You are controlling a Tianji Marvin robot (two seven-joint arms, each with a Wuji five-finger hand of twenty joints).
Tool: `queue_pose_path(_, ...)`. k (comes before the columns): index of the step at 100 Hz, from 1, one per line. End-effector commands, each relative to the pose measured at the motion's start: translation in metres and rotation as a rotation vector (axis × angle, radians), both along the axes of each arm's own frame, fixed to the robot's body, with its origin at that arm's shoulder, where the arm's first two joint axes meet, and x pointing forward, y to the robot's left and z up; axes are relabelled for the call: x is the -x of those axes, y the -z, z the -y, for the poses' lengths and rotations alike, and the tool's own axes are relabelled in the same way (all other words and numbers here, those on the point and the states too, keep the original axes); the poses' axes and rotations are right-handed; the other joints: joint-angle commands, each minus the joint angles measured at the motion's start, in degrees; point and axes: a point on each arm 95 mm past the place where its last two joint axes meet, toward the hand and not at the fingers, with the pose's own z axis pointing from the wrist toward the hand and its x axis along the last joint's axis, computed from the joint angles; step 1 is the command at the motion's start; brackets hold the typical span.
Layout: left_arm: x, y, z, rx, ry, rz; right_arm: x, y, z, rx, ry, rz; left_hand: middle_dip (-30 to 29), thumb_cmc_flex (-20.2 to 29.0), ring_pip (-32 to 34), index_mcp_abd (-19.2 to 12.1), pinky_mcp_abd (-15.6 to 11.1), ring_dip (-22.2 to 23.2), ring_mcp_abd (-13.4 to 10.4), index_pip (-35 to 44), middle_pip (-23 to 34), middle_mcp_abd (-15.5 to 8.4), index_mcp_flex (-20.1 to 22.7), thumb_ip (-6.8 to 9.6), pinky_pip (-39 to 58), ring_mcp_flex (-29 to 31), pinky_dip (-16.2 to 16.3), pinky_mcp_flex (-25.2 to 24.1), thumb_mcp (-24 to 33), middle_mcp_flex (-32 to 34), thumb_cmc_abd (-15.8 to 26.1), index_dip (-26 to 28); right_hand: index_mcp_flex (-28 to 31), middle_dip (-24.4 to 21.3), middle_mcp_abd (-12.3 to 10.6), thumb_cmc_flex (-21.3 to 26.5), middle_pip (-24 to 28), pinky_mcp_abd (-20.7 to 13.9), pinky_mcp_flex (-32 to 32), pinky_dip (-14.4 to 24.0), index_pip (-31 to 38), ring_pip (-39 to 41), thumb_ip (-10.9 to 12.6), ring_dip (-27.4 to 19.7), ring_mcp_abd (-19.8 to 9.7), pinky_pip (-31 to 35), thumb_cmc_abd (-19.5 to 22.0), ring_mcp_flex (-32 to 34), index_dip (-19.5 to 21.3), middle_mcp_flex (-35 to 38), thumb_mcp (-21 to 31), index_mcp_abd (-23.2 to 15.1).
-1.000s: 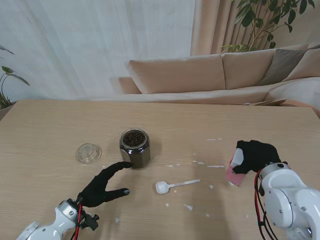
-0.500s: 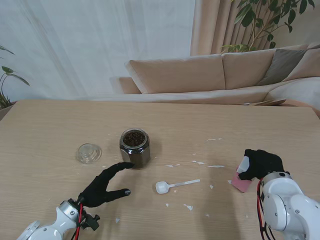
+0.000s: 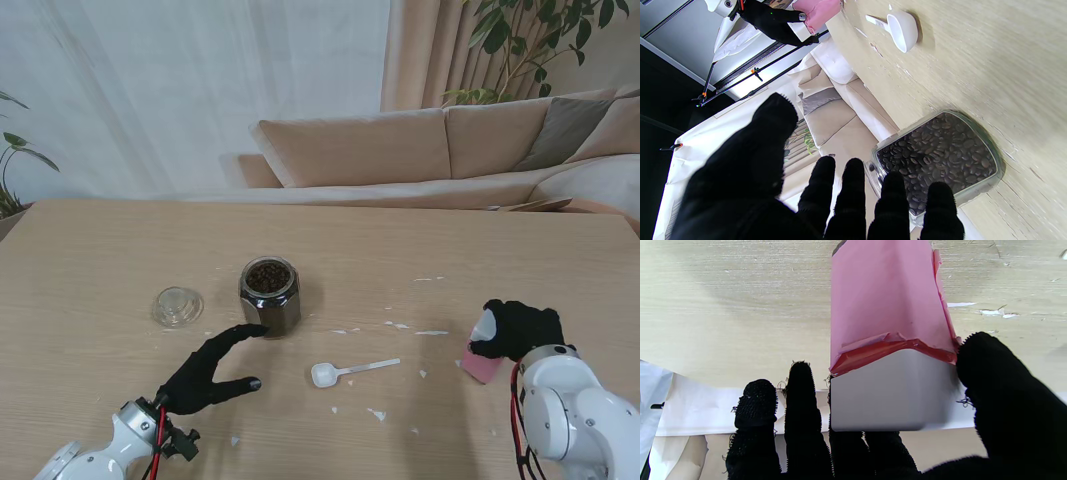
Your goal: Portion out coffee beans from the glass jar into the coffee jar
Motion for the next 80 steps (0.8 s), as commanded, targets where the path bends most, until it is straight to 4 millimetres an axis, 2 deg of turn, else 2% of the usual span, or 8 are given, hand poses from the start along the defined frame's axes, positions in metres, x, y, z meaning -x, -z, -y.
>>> queue_pose_path(1,0.002,0.001,0.004,0.001,0.014,-0.009,0.004,0.003,-0.003,-0.007,-0.002,-0.032,0.17,-0.42,-0.7,-1.84,-1.72,0.77,-2.11,-1.61,-0.94,-2.4,1.07,1.68,-0.96,-0.32,1.44,-0.51,-0.61,-1.18,1.75,0.29,-1.96,-2.0,1.81,-3.16,-2.95,1.91,-2.82,-1.59,-4.68,-2.83,1.17,-2.0,2.44,-3.75,1.07,-4.15,-2.64,-4.13,-2.48,1.85)
queue_pose_path(10,0.002,0.001,0.003,0.001,0.014,-0.008,0.005,-0.001,-0.004,-0.007,-0.002,-0.038,0.14,-0.42,-0.76,-1.9,-1.78,0.76,-2.16,-1.62,-1.0,-2.33,1.1,1.69,-0.99,-0.41,1.46,-0.56,-0.63,-1.24,1.78,0.3,-3.56,-3.54,2.88,-4.43,-6.16,3.26,-6.09,-5.23,-8.44,-7.44,1.21,-4.9,3.43,-10.98,1.73,-8.02,-5.1,-7.6,-4.58,2.76)
queue_pose_path(23,0.002,0.001,0.003,0.001,0.014,-0.008,0.007,-0.007,-0.007,-0.019,0.003,-0.035,0.13,-0.45,-0.76,-1.92,-1.69,0.76,-2.21,-1.64,-1.03,-2.38,1.1,1.7,-1.04,-0.38,1.47,-0.63,-0.69,-1.29,1.81,0.31,-5.41,-4.99,2.88,-5.63,-9.21,5.41,-10.84,-13.91,-11.21,-12.46,1.11,-9.22,4.61,-22.81,1.98,-13.53,-6.58,-11.08,-5.64,3.15)
queue_pose_path(38,0.002,0.001,0.003,0.001,0.015,-0.008,0.01,-0.014,-0.007,-0.015,0.011,-0.011,0.13,-0.45,-0.8,-1.91,-1.67,0.75,-2.25,-1.66,-1.06,-2.36,1.13,1.71,-1.08,-0.43,1.47,-0.65,-0.74,-1.26,1.81,0.33,-7.26,-5.64,2.19,-6.39,-10.53,5.19,-14.98,-22.07,-12.31,-13.61,1.04,-11.17,4.4,-30.08,3.1,-17.39,-6.68,-13.91,-5.74,2.17)
queue_pose_path(47,0.002,0.001,0.003,0.002,0.013,-0.008,0.011,-0.02,-0.008,-0.024,0.017,0.008,0.11,-0.41,-0.83,-1.96,-1.76,0.73,-2.21,-1.68,-1.08,-2.36,1.13,1.72,-1.11,-0.46,1.47,-0.7,-0.74,-1.27,1.88,0.33,-8.15,-5.77,1.52,-6.47,-10.81,4.45,-15.75,-23.31,-12.54,-13.95,1.05,-11.47,3.23,-30.81,5.16,-18.46,-6.64,-14.83,-5.88,1.15)
queue_pose_path(50,0.002,0.001,0.003,0.002,0.012,-0.007,0.012,-0.022,-0.008,-0.029,0.018,0.015,0.1,-0.41,-0.84,-1.96,-1.8,0.73,-2.21,-1.69,-1.11,-2.3,1.14,1.72,-1.14,-0.47,1.46,-0.76,-0.75,-1.3,1.97,0.33,-8.76,-5.82,1.13,-5.77,-10.76,3.95,-15.92,-24.56,-12.18,-13.99,1.18,-11.73,2.45,-30.72,6.16,-18.82,-6.15,-15.3,-7.16,0.6)
queue_pose_path(60,0.002,0.0,0.003,0.002,0.009,-0.006,0.014,-0.033,-0.013,-0.054,0.004,0.043,-0.15,-0.68,-1.05,-2.17,-2.01,0.64,-2.19,-1.8,-1.55,-2.31,1.25,1.7,-1.22,-0.86,1.44,-0.98,-1.03,-1.6,2.63,0.26,-9.16,-5.68,-0.33,-3.13,-10.39,2.21,-16.14,-25.27,-11.75,-14.19,1.57,-11.83,-0.02,-30.23,7.05,-19.01,-5.72,-16.73,-8.07,-0.76)
queue_pose_path(80,0.0,-0.001,0.001,-0.006,0.001,-0.001,0.019,-0.051,-0.045,-0.162,-0.082,0.133,-1.75,-0.51,-1.35,-2.77,-2.48,0.38,-2.21,-3.08,-3.62,-2.54,1.63,1.89,-1.36,-1.51,1.49,-1.53,-1.94,-1.87,2.83,-0.58,-9.16,-5.77,-1.07,3.81,-10.07,-0.28,-15.87,-25.71,-10.94,-15.2,3.58,-12.43,-3.08,-30.37,12.24,-18.88,-5.41,-16.56,-10.9,-2.04)
